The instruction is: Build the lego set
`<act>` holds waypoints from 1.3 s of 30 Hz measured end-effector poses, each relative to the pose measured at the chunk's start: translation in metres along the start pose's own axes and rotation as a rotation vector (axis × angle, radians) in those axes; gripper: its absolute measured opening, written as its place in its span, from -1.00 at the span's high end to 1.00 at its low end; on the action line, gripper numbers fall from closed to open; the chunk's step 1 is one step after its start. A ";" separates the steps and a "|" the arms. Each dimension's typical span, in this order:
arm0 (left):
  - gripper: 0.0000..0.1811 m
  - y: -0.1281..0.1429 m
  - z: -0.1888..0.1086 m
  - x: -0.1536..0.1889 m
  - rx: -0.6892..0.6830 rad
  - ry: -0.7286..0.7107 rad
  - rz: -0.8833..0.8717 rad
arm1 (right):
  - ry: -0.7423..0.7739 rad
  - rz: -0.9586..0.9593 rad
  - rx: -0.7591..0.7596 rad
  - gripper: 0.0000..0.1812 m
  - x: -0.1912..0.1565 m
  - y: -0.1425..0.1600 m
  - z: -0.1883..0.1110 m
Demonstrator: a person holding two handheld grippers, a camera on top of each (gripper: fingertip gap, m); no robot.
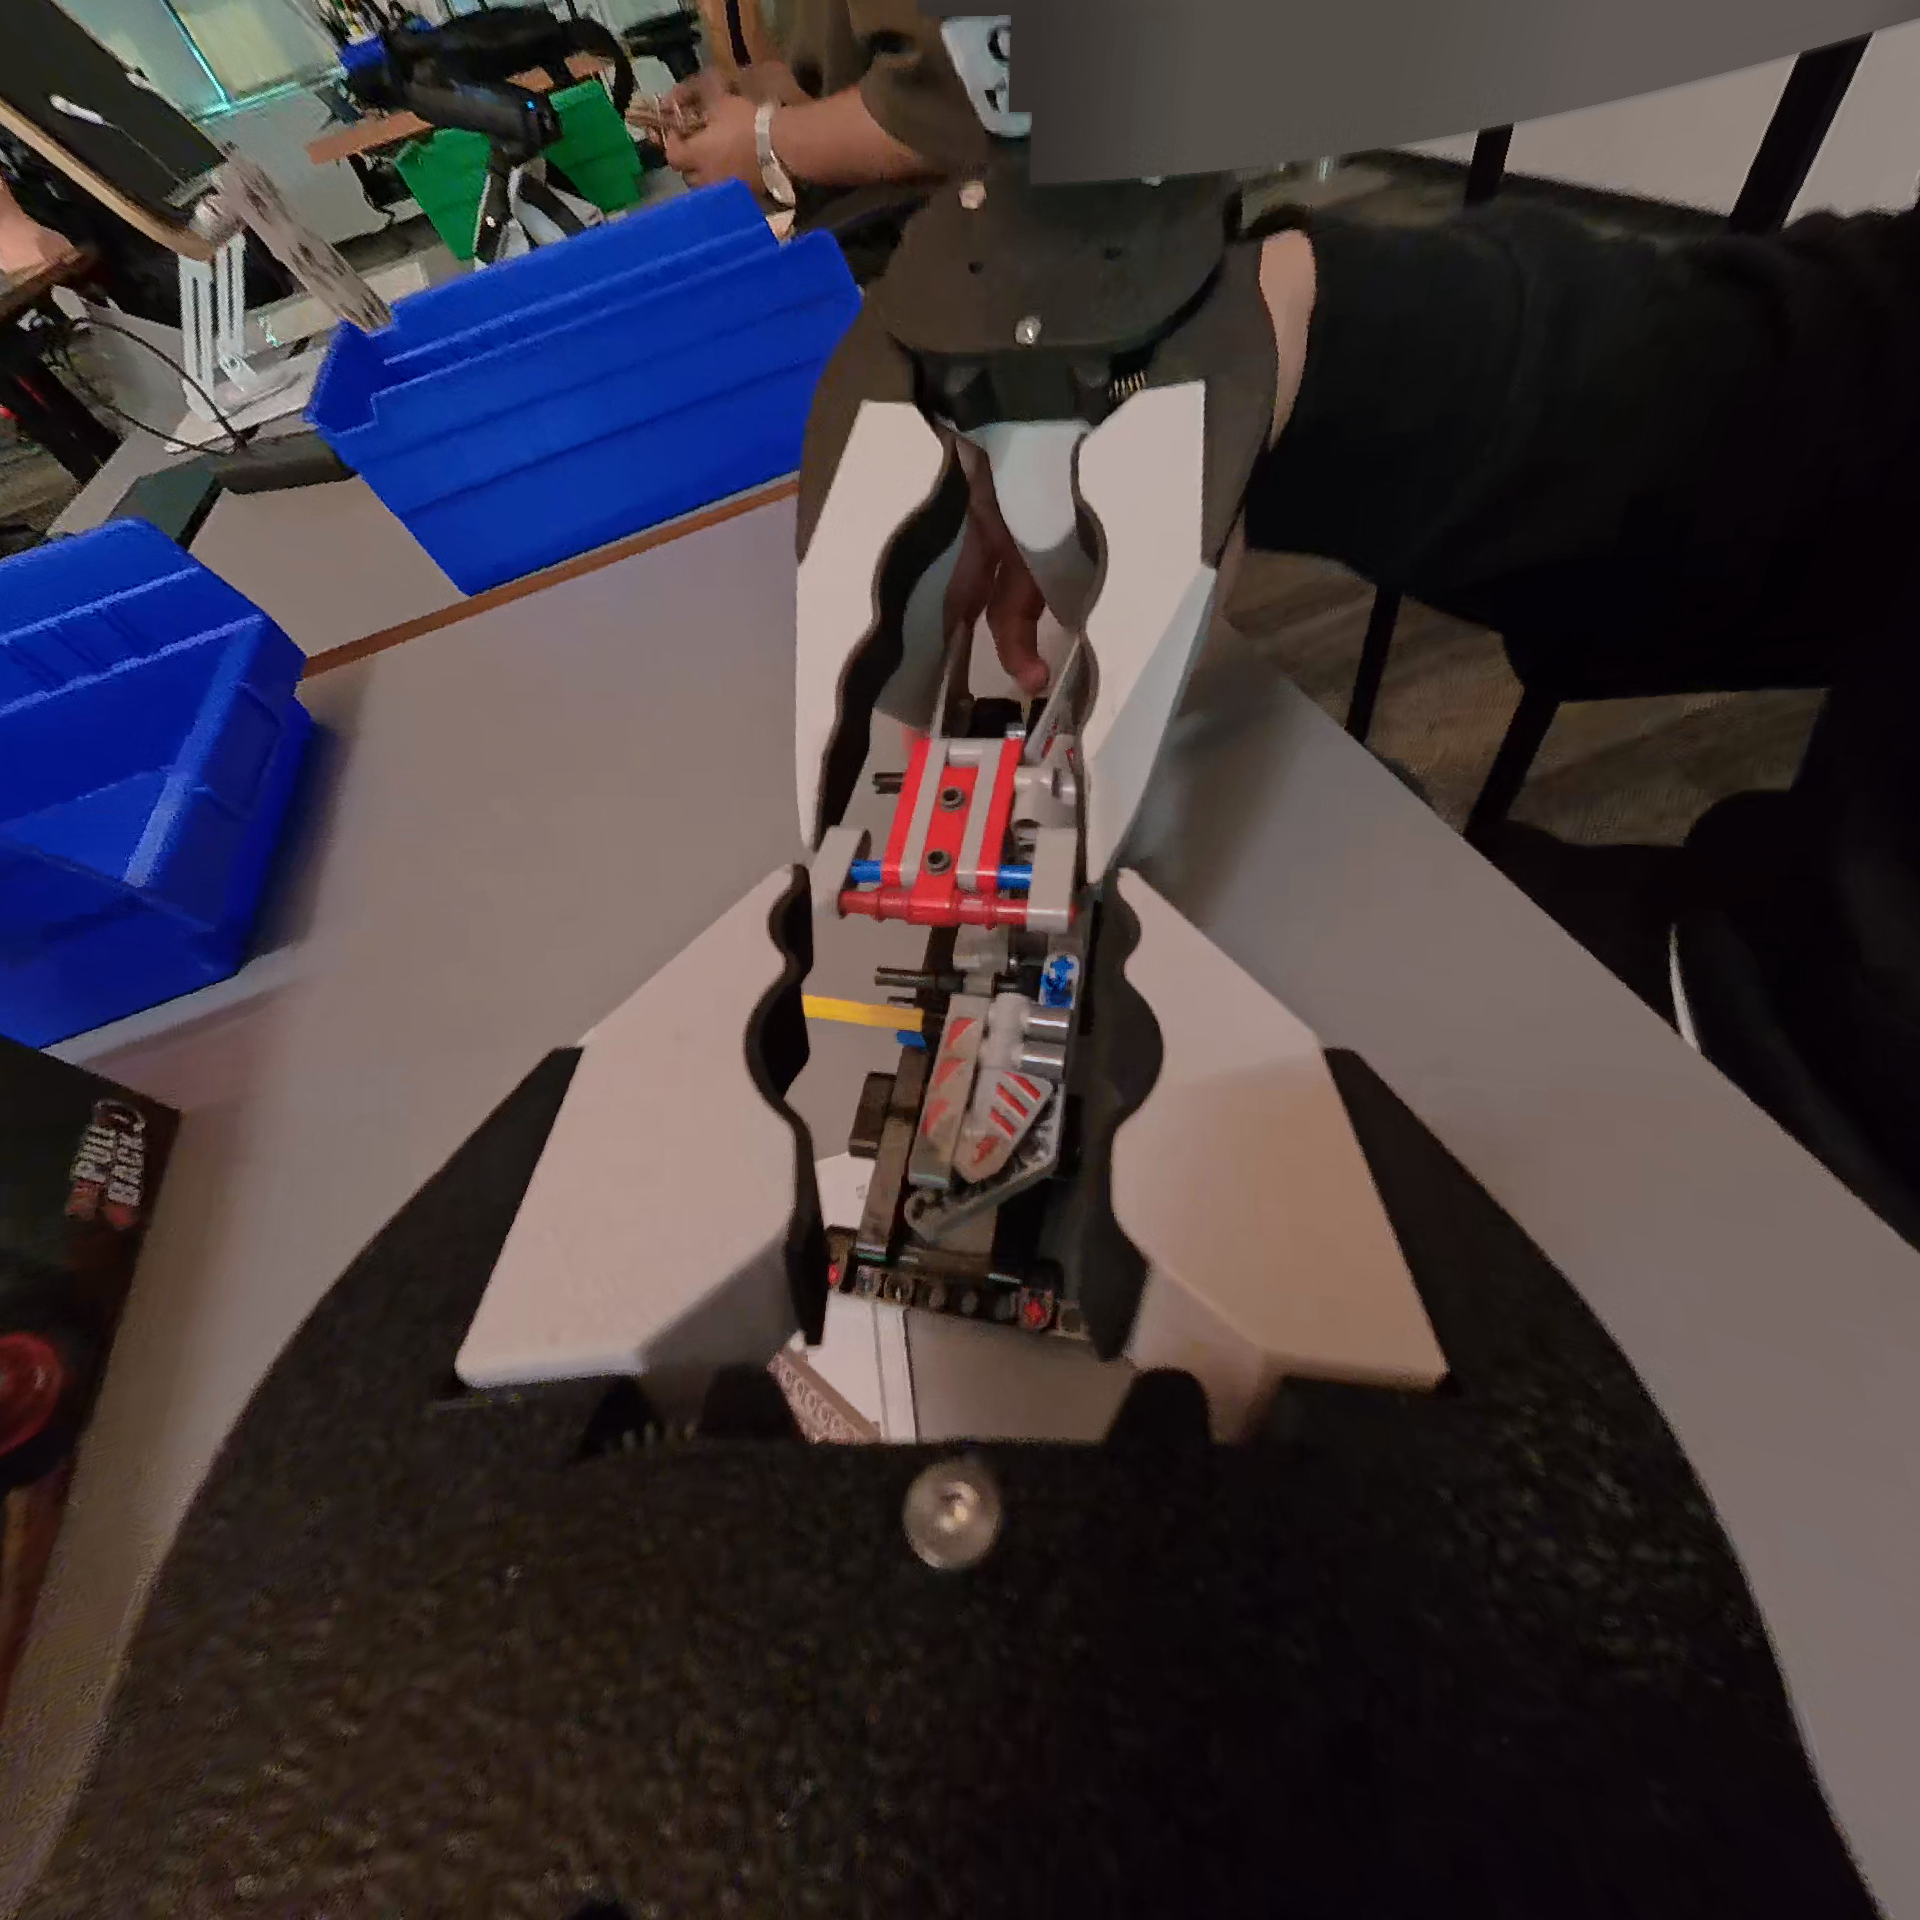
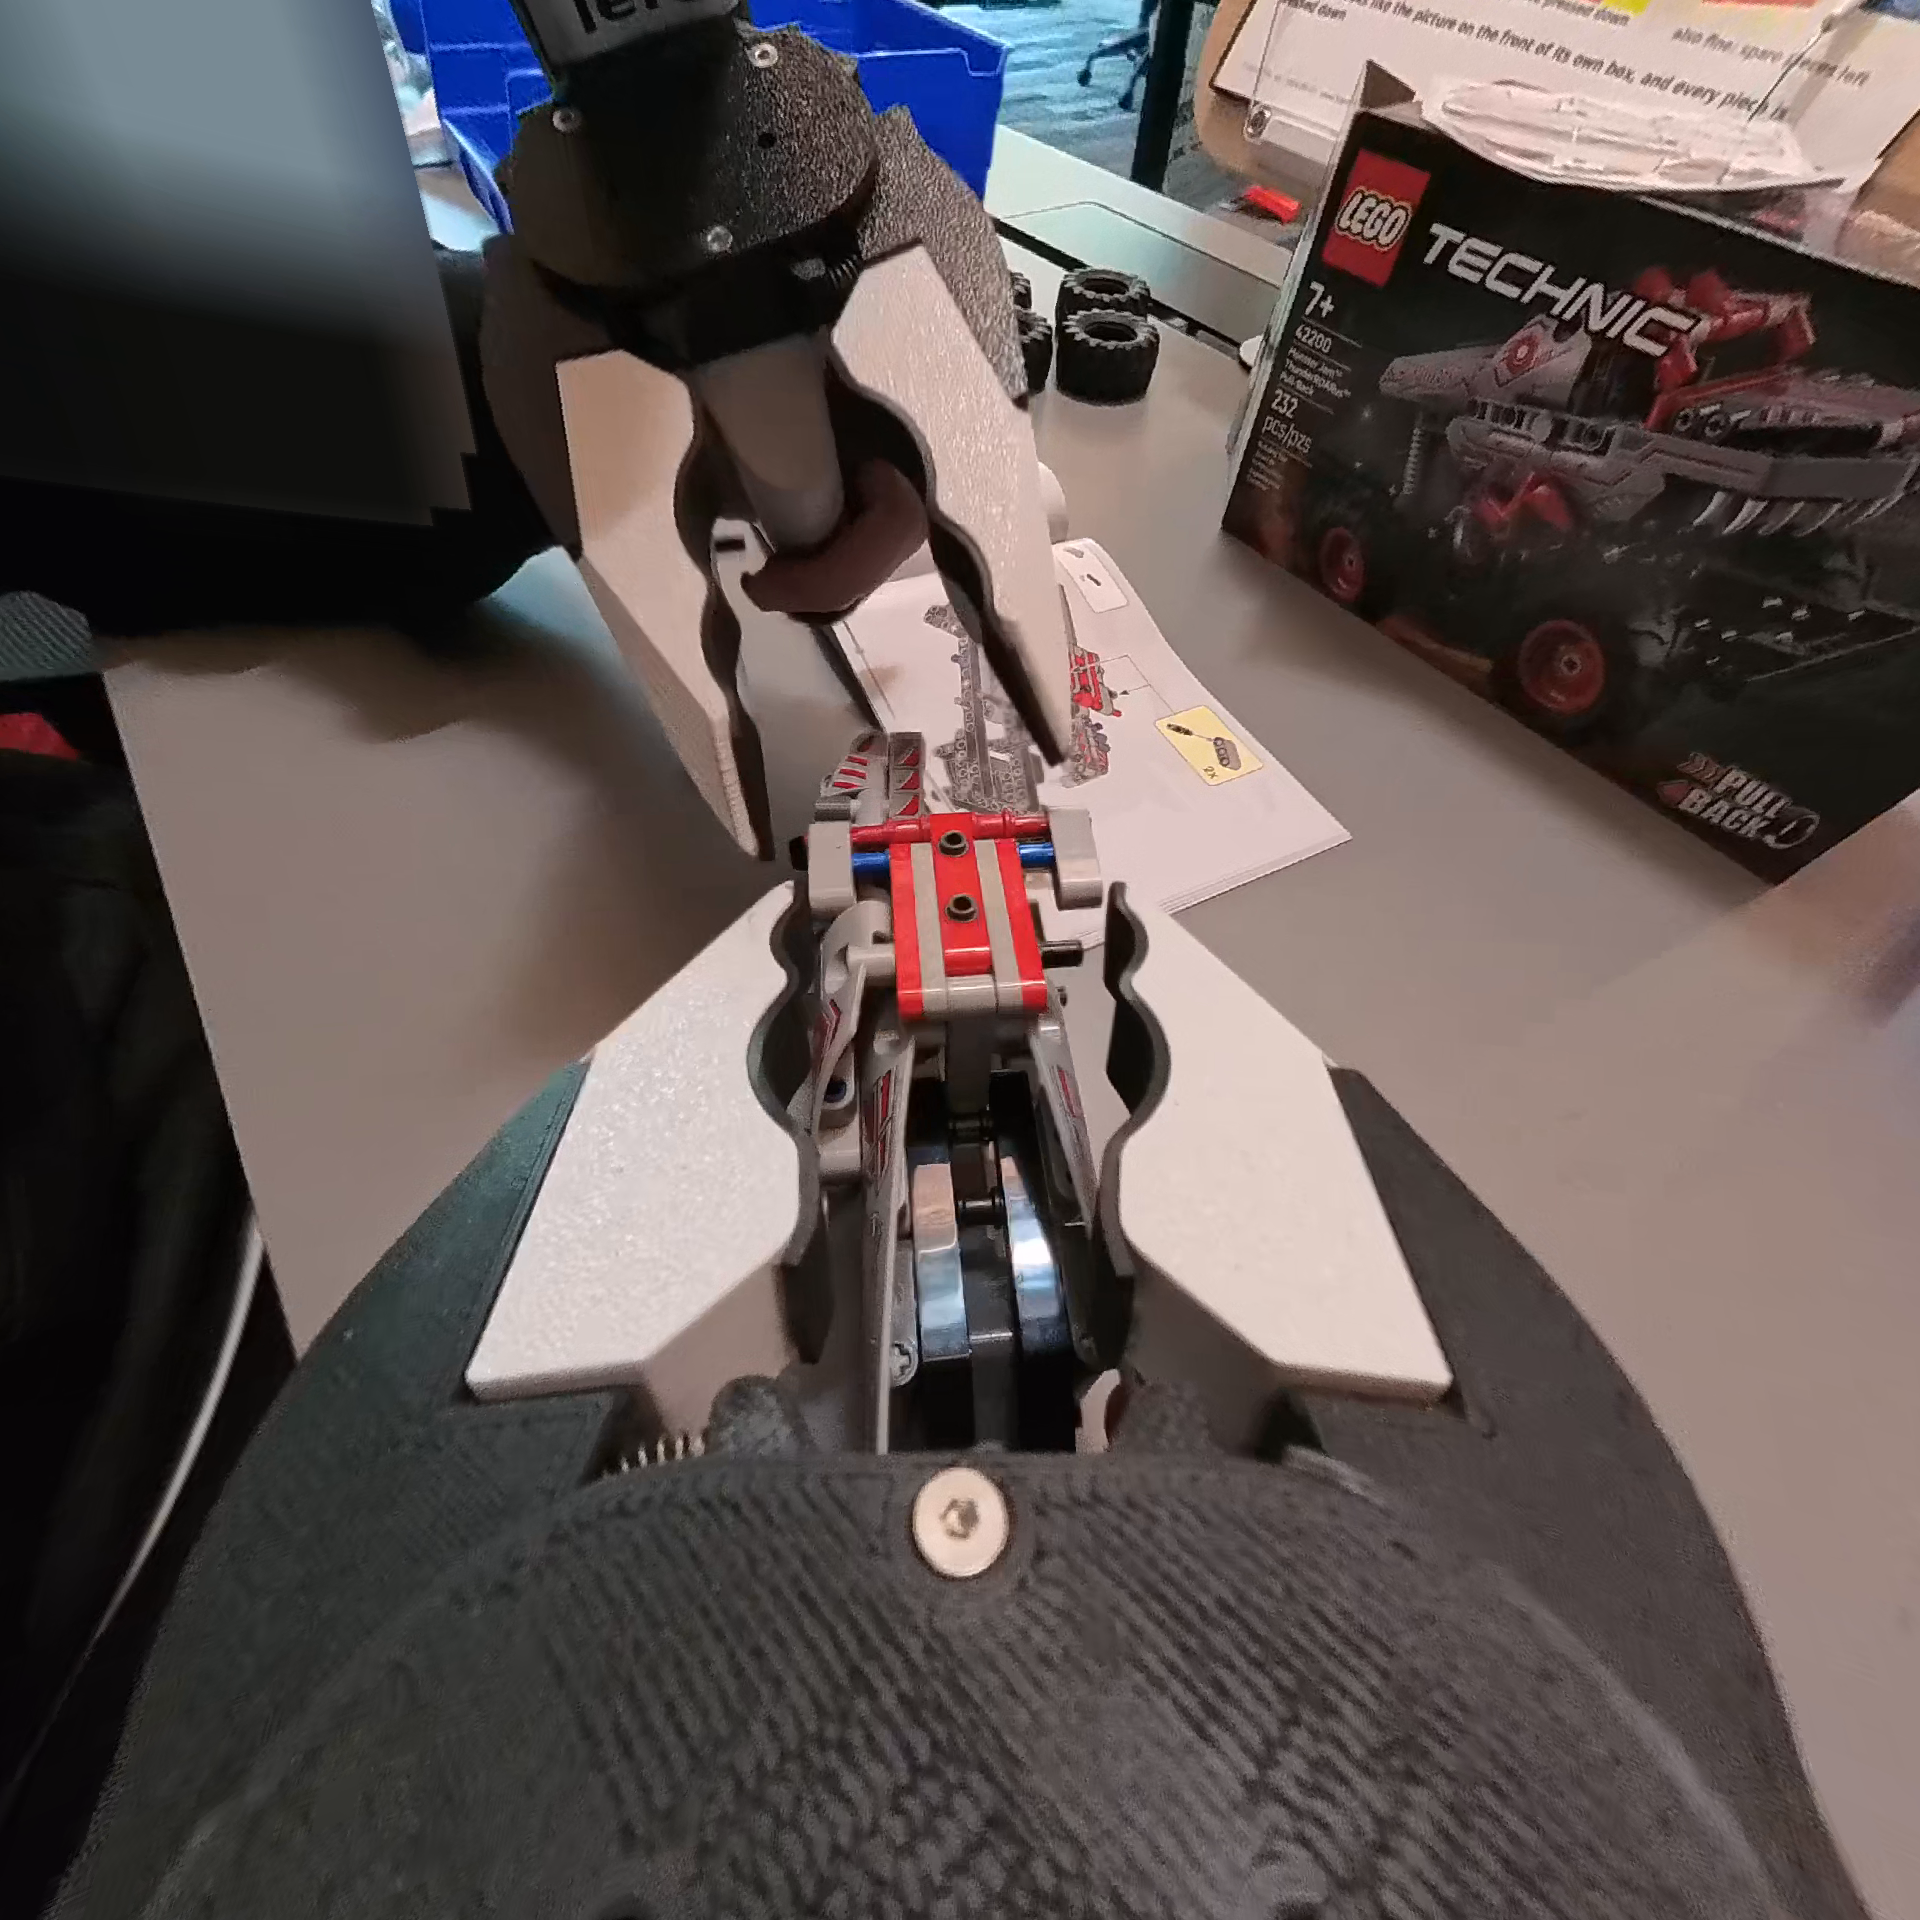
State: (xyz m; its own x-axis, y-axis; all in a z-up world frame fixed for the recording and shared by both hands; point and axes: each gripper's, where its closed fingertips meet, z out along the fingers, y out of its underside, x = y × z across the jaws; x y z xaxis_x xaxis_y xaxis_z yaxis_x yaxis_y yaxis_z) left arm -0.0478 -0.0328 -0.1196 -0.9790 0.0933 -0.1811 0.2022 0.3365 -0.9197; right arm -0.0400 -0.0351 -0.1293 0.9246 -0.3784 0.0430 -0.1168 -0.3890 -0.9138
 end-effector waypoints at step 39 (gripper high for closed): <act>0.53 0.011 0.006 0.001 -0.083 -0.031 0.056 | -0.075 0.226 0.032 0.38 0.001 -0.002 0.007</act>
State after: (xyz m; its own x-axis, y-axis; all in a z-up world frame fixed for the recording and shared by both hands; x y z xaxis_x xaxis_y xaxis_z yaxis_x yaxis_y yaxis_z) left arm -0.0468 -0.0345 -0.1319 -0.9662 0.0858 -0.2432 0.2567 0.4086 -0.8759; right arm -0.0368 -0.0288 -0.1304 0.9008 -0.3887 -0.1935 -0.3134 -0.2737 -0.9093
